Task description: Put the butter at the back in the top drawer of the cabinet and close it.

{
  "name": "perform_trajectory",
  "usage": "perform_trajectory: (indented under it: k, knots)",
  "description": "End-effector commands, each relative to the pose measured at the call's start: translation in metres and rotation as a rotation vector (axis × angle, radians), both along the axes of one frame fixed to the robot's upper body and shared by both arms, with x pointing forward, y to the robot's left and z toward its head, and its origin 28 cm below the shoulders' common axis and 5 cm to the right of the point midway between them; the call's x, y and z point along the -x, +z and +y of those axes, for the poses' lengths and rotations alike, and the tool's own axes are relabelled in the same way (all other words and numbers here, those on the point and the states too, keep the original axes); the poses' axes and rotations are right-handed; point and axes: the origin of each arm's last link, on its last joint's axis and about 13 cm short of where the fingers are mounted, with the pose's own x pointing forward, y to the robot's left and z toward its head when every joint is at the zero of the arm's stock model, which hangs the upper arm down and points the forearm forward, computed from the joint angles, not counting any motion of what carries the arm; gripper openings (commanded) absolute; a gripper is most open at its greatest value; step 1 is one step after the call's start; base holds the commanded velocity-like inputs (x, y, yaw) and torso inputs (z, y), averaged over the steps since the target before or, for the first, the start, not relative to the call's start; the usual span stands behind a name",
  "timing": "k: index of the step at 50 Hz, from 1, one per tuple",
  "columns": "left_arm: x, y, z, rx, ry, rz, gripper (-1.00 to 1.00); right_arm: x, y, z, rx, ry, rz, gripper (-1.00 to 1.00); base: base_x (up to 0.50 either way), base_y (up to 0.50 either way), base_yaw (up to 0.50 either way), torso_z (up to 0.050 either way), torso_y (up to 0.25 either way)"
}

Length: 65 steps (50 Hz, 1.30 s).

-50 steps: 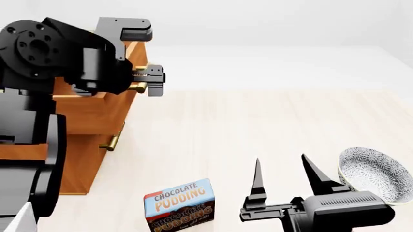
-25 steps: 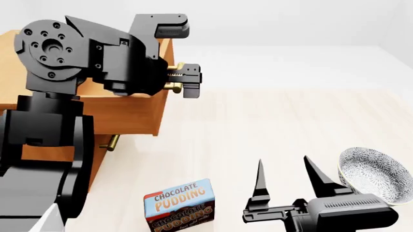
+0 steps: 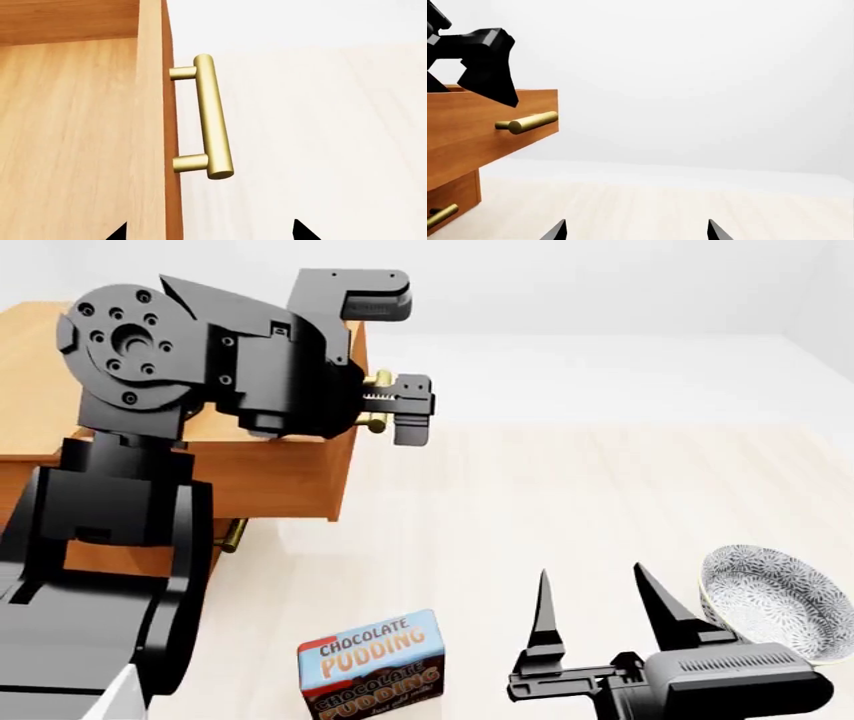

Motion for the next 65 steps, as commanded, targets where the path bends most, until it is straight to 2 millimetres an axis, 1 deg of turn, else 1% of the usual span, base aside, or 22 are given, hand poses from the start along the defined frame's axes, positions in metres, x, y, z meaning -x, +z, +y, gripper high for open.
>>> perform_trajectory:
  k: [1,15,18,23,34,41,46,51,57,62,65]
  knots:
    - [0.008,0.005,-0.012,0.119,-0.116,0.009,1.0,0.001,0.001,0.0,0.002,0.0,-0.002,1.0,0.0,0.0,0.0,0.0,0.0]
    - [0.011,0.009,-0.014,0.129,-0.134,0.004,1.0,-0.001,0.001,0.0,0.005,0.0,-0.002,1.0,0.0,0.0,0.0,0.0,0.0]
    - [0.013,0.013,-0.014,0.117,-0.128,-0.031,1.0,0.0,0.001,0.0,0.006,0.0,-0.002,1.0,0.0,0.0,0.0,0.0,0.003]
    - [0.02,0.024,-0.015,0.064,-0.098,-0.166,1.0,0.0,0.001,0.001,0.005,0.001,-0.003,1.0,0.0,0.0,0.0,0.0,0.002]
    - [0.032,0.053,-0.004,0.122,-0.007,-0.435,1.0,0.002,0.002,0.001,0.006,0.005,-0.008,1.0,0.0,0.0,0.0,0.0,0.001]
    - [0.039,0.062,0.001,0.083,0.035,-0.566,1.0,0.004,0.002,0.001,0.005,0.006,-0.011,1.0,0.0,0.0,0.0,0.0,0.0]
    - [0.05,0.066,0.009,0.044,0.039,-0.655,1.0,0.005,0.004,0.001,0.003,0.004,-0.015,1.0,0.0,0.0,0.0,0.0,0.0]
    - [0.064,0.062,0.021,0.006,0.026,-0.722,1.0,0.005,0.006,-0.001,0.001,-0.001,-0.019,1.0,0.0,0.0,0.0,0.0,0.0]
    - [0.086,0.047,0.038,-0.047,0.005,-0.802,1.0,0.005,0.009,-0.003,-0.002,-0.01,-0.026,1.0,0.0,0.0,0.0,0.0,0.0]
    - [0.112,0.033,0.055,-0.037,-0.034,-0.822,1.0,0.005,0.013,-0.004,-0.001,-0.017,-0.034,1.0,0.0,0.0,0.0,0.0,0.0]
    - [0.123,0.024,0.063,-0.037,-0.036,-0.836,1.0,0.004,0.015,-0.004,-0.001,-0.021,-0.036,1.0,0.0,0.0,0.0,0.0,0.0]
